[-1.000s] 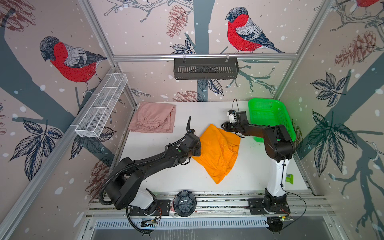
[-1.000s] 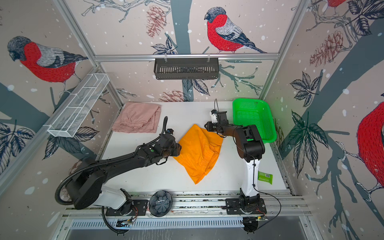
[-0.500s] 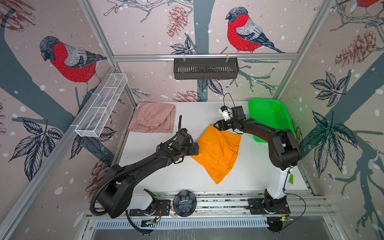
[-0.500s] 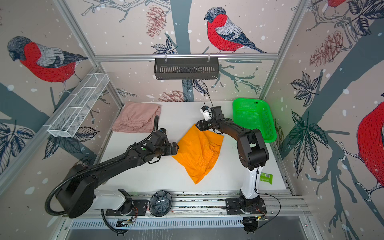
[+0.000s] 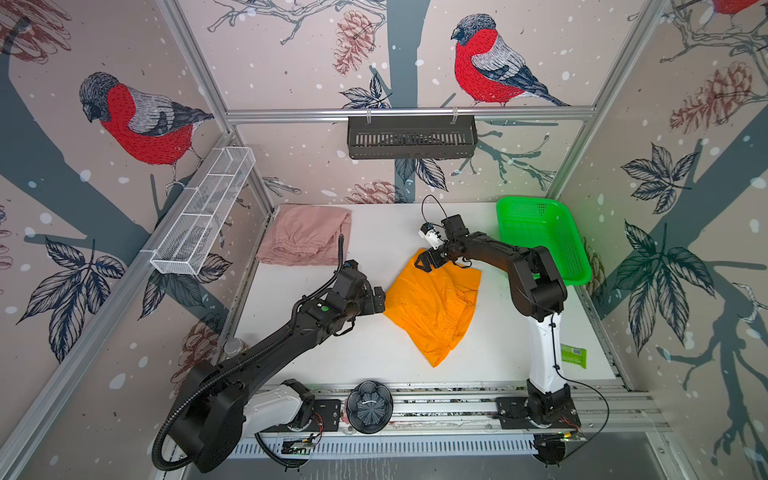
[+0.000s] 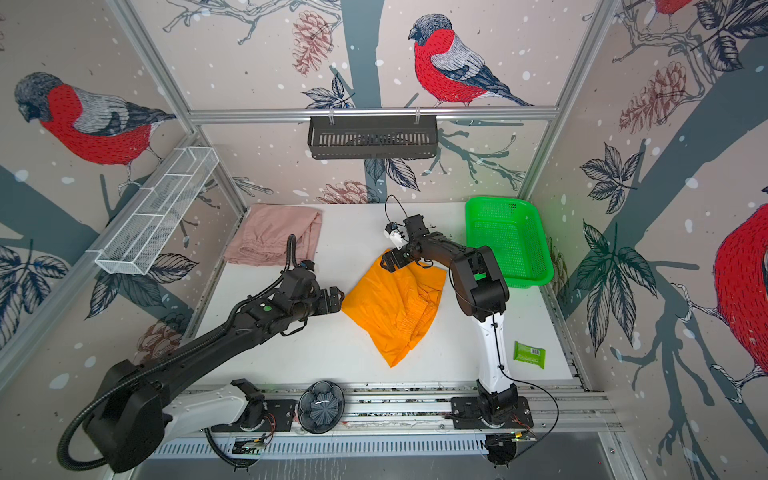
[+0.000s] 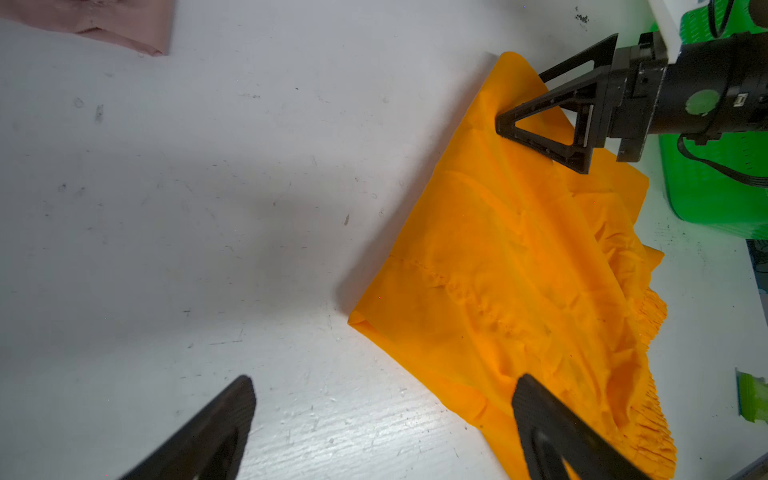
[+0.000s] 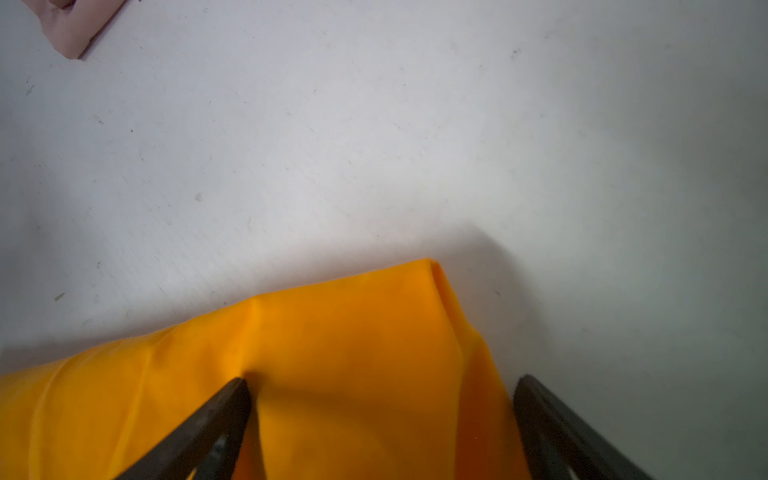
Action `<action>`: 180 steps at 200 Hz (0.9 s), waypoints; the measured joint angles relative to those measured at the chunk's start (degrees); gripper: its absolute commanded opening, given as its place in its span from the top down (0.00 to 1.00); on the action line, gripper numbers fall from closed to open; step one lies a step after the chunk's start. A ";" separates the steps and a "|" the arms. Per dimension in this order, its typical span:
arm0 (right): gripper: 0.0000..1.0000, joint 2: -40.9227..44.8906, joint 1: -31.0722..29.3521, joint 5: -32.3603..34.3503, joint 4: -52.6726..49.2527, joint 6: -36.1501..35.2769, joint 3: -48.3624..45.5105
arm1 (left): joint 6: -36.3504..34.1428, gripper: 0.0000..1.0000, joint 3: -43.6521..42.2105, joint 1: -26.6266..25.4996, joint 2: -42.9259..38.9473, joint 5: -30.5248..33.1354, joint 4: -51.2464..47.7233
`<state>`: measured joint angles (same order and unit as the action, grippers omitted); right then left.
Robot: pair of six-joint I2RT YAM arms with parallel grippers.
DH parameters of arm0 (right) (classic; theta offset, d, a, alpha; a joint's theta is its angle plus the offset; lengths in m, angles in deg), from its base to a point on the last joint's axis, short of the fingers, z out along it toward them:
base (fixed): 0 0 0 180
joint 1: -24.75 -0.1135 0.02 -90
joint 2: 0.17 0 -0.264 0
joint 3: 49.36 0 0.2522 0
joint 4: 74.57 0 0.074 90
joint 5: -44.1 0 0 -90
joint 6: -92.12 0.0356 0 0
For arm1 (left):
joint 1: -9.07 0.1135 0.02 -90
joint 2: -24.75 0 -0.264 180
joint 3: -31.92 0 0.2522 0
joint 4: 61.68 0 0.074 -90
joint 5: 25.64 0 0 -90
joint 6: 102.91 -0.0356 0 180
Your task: Fold and stack the shorts
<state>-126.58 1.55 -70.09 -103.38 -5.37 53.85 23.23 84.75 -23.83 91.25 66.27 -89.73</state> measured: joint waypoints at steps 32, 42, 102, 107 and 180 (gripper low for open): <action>0.20 -0.96 0.13 -0.02 2.34 0.04 0.33 | 0.00 0.03 -0.48 1.05 -1.27 0.20 -1.20; 0.29 -1.25 0.52 -0.09 2.95 0.57 0.50 | -0.02 0.03 -0.52 1.29 -1.53 0.17 -1.53; 0.69 -1.49 7.41 0.85 6.60 11.54 -0.28 | -0.20 0.03 1.11 2.99 -2.29 1.79 -3.23; 0.70 -1.29 8.00 1.07 7.23 12.52 -0.72 | -0.22 0.03 1.38 3.30 -2.29 1.95 -3.32; 0.00 4.13 11.02 6.69 11.02 19.06 -2.19 | -5.20 0.03 12.24 10.54 2.82 3.43 -7.61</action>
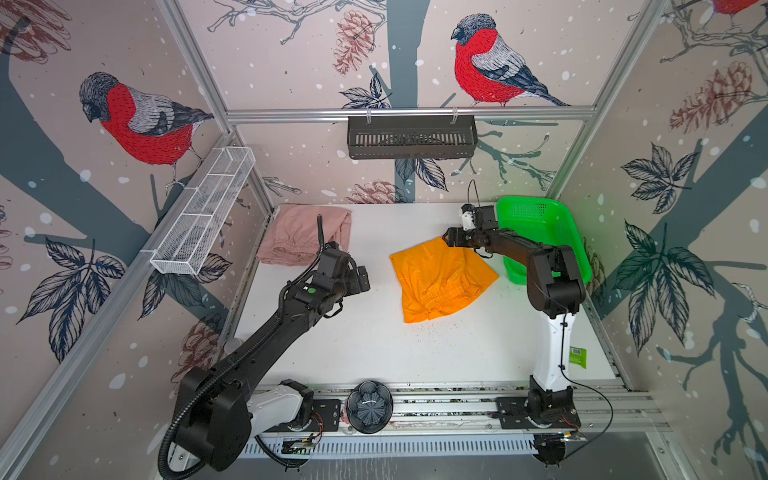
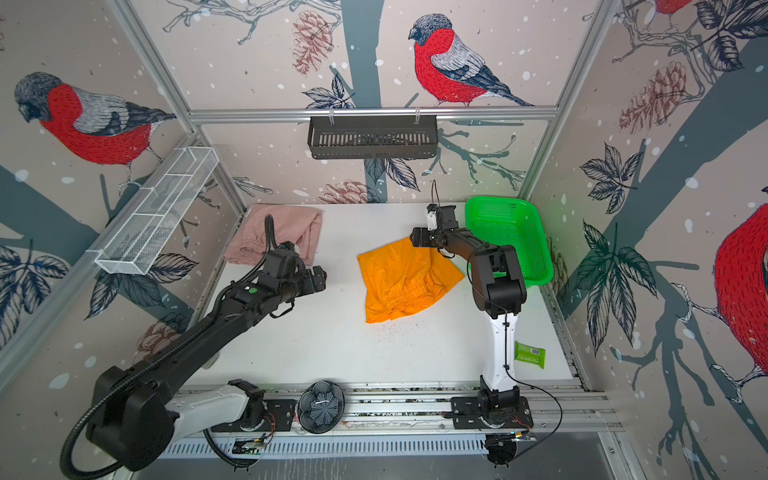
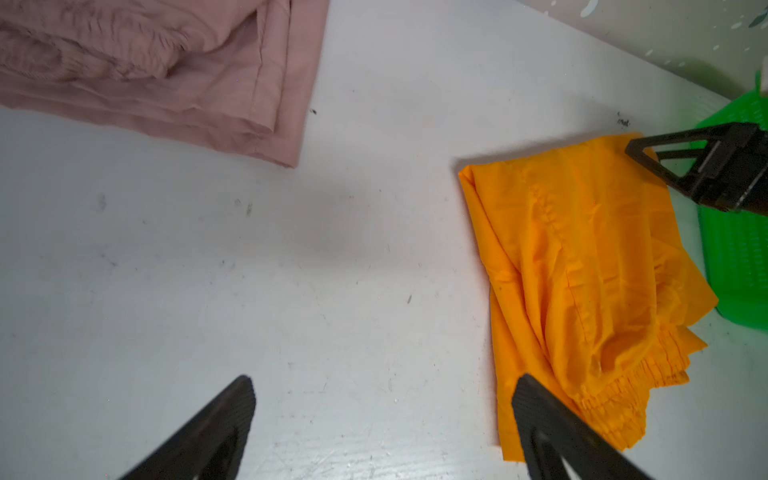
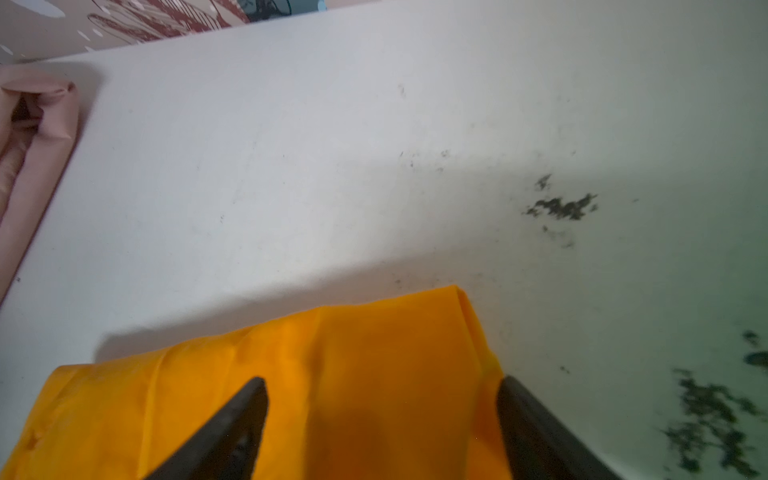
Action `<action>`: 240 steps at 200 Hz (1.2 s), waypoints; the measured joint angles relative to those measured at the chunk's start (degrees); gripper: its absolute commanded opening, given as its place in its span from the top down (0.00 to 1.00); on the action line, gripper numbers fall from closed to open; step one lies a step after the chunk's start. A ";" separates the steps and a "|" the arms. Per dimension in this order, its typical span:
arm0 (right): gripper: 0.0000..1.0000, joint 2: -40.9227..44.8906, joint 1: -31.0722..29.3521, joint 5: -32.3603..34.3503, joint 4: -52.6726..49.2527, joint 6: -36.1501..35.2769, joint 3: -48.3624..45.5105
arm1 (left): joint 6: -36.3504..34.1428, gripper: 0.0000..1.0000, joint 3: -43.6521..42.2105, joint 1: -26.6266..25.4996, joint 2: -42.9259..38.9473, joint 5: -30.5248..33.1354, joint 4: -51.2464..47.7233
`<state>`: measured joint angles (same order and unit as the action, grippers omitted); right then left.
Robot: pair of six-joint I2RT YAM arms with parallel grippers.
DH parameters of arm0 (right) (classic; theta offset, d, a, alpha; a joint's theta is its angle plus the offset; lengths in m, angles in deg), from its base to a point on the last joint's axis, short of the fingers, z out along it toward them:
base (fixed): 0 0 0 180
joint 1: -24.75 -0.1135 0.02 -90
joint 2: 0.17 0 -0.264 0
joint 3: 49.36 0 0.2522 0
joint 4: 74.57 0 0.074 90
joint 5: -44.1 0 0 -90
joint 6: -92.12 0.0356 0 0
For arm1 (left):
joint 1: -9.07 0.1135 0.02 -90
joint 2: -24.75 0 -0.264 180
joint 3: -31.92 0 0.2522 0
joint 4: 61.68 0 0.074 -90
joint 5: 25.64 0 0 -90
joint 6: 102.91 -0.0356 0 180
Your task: Fold and stack the shorts
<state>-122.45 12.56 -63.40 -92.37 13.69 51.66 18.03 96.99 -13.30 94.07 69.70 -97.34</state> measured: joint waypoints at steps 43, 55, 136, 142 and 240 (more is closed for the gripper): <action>0.01 13.35 -1.75 -1.07 3.72 0.20 -8.85 | -6.12 0.03 13.86 5.73 7.80 1.73 -2.95; 0.00 17.53 -2.34 -1.70 4.59 0.22 -12.41 | -7.93 0.03 17.46 7.67 11.13 1.88 -3.61; 0.01 47.04 -14.14 -3.96 9.73 2.08 -39.36 | -20.65 0.03 39.39 18.80 40.06 -0.31 0.13; 0.01 48.39 -15.08 -3.96 10.10 2.19 -40.74 | -20.87 0.03 41.70 19.71 42.42 -1.57 0.22; 0.01 59.95 -16.46 -3.65 10.80 6.38 -50.97 | -22.75 0.03 72.52 25.05 73.18 -15.50 -15.45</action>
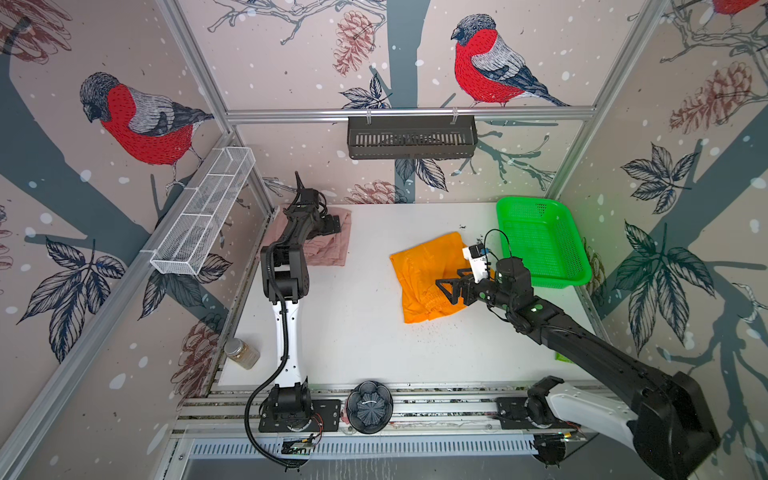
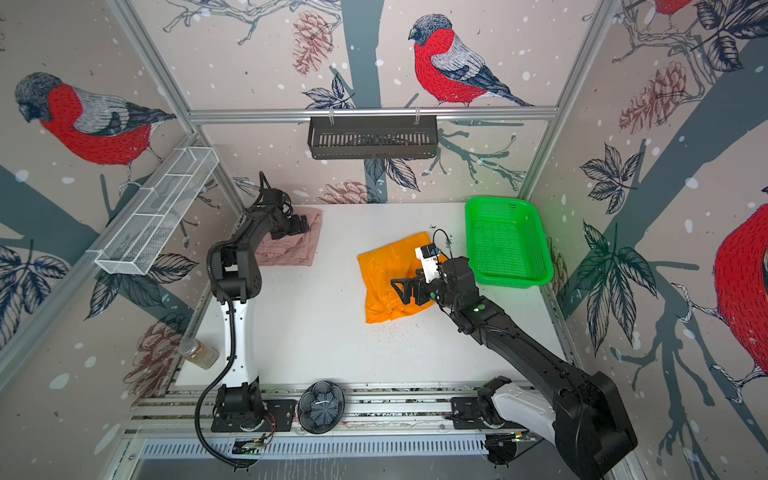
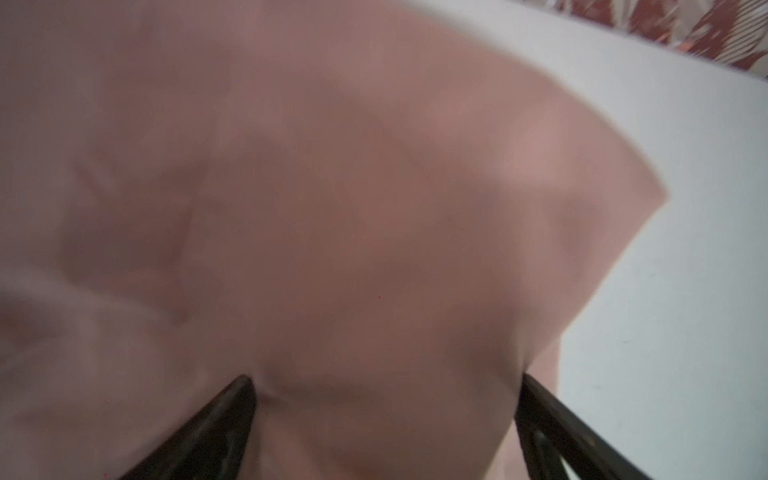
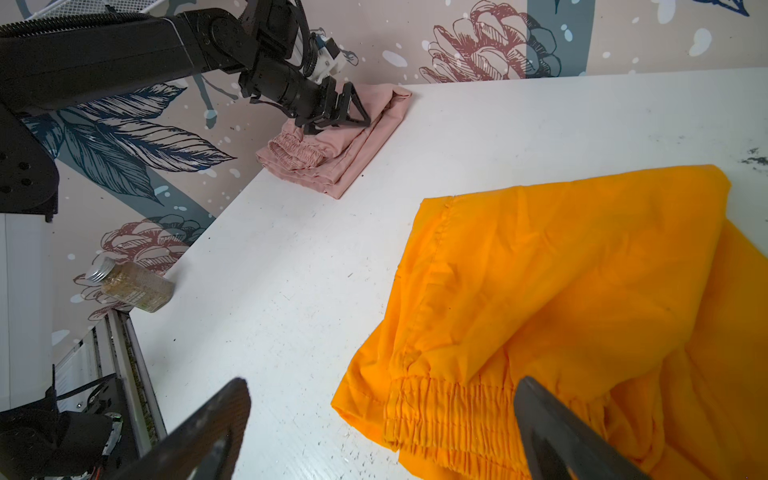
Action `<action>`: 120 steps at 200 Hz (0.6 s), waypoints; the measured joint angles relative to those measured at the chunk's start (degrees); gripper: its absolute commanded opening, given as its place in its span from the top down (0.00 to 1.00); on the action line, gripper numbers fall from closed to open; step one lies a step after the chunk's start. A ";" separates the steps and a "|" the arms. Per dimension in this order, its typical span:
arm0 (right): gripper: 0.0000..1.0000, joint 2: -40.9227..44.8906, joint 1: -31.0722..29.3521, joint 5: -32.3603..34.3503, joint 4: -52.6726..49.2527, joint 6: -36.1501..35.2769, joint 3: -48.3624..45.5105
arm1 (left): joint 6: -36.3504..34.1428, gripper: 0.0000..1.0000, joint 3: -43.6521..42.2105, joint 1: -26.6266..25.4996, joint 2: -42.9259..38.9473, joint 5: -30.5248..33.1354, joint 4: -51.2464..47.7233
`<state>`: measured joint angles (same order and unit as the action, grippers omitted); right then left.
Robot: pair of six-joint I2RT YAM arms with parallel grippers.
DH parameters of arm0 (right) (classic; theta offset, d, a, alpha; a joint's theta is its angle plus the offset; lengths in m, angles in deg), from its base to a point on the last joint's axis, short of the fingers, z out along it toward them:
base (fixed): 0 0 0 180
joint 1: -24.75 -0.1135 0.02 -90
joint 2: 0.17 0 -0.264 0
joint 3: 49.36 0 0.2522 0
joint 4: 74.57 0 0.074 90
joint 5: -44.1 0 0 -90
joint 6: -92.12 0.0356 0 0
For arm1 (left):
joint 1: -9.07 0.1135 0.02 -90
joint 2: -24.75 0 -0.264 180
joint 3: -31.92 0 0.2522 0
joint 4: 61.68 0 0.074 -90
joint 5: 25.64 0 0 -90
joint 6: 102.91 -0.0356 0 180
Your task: Fold and stack the shorts
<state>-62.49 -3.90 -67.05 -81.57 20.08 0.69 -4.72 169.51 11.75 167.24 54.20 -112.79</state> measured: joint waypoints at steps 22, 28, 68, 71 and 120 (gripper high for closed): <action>0.00 -0.09 0.66 0.09 -0.26 -0.17 -1.11 | 0.31 0.03 -6.36 0.04 -3.08 -1.33 2.89; 0.00 -0.26 1.01 -0.02 -0.22 -0.17 -1.49 | 0.74 0.03 -8.79 0.04 -4.50 -1.90 3.56; 0.01 -5.03 4.98 -1.33 -0.37 -0.04 -1.42 | 5.75 0.03 -29.62 0.15 -16.46 -6.73 12.48; 0.01 -5.66 5.25 -1.29 -0.72 -0.11 -1.07 | 6.29 0.03 -31.71 0.17 -17.68 -7.06 13.46; 0.01 -13.90 7.85 1.38 -5.33 -3.13 6.75 | 16.81 0.03 -57.40 -2.64 -34.88 -9.68 23.74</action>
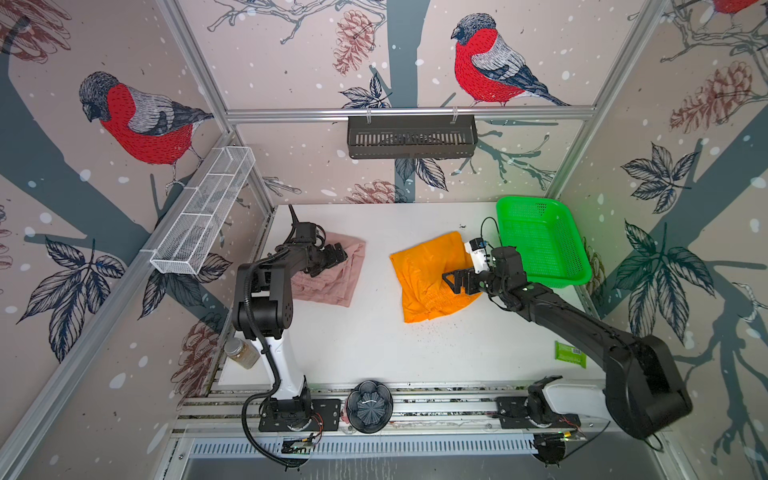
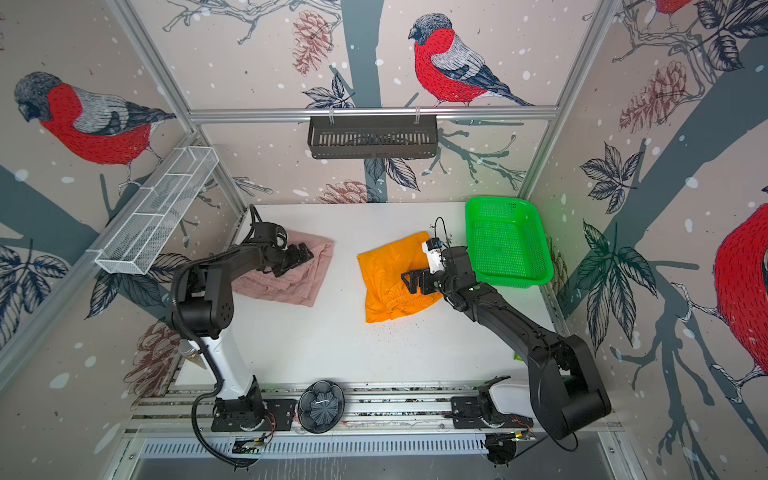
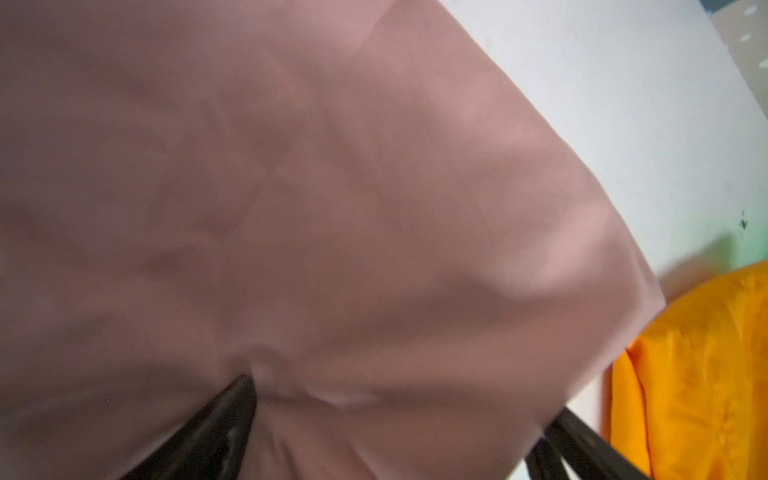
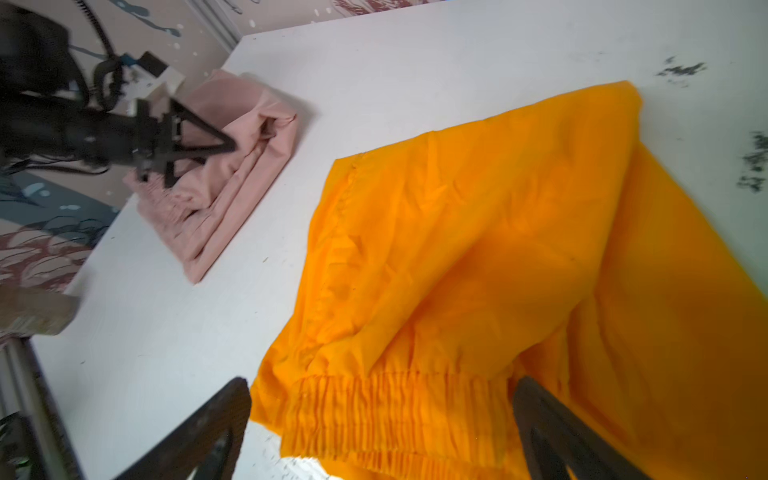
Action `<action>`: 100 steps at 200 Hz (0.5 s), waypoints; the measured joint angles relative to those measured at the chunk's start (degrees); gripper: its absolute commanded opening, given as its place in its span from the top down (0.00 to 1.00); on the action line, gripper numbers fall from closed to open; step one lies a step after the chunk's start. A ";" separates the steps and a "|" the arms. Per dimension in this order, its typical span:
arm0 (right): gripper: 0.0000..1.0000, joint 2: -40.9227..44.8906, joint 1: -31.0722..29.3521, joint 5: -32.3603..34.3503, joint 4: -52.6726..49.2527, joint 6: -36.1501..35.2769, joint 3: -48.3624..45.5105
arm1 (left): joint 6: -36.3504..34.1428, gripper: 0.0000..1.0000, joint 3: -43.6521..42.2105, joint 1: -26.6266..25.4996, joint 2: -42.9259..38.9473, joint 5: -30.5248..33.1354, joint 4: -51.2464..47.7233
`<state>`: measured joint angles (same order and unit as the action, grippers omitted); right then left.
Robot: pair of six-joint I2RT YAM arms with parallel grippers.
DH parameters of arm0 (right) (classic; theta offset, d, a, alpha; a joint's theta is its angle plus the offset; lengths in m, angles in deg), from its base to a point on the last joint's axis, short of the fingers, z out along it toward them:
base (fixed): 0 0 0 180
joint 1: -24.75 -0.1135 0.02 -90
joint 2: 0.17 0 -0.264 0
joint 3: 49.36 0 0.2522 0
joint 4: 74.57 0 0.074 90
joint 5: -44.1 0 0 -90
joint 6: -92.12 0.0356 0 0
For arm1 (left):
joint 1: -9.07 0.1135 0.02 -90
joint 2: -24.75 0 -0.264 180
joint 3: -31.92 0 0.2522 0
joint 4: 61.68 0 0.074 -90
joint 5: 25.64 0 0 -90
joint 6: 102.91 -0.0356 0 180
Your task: Fold and stack the shorts
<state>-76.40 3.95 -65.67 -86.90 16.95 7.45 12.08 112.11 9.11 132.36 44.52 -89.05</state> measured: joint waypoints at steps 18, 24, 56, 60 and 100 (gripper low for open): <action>0.00 -3.65 1.75 0.66 -1.38 -0.61 3.67 | 3.76 0.03 -5.88 -3.48 -5.46 0.79 0.59; 0.01 -5.01 2.36 0.76 -1.97 -1.18 5.07 | 4.81 0.03 -7.21 -4.39 -7.06 0.63 0.66; 0.00 -14.29 4.83 2.86 -5.97 -3.13 14.93 | 8.11 0.03 -10.45 -5.09 -15.69 5.18 0.22; 0.01 -15.78 4.96 3.21 -6.58 -3.43 16.48 | 8.17 0.03 -9.84 -5.09 -16.55 6.03 -0.39; 0.01 -28.26 6.80 5.18 -12.90 -6.14 29.81 | 9.07 0.03 -5.73 -7.52 -23.28 9.05 -1.57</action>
<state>-104.66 10.75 -60.49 -99.80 10.81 37.26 21.15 106.38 1.59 109.08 53.57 -90.63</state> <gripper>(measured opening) 0.994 0.972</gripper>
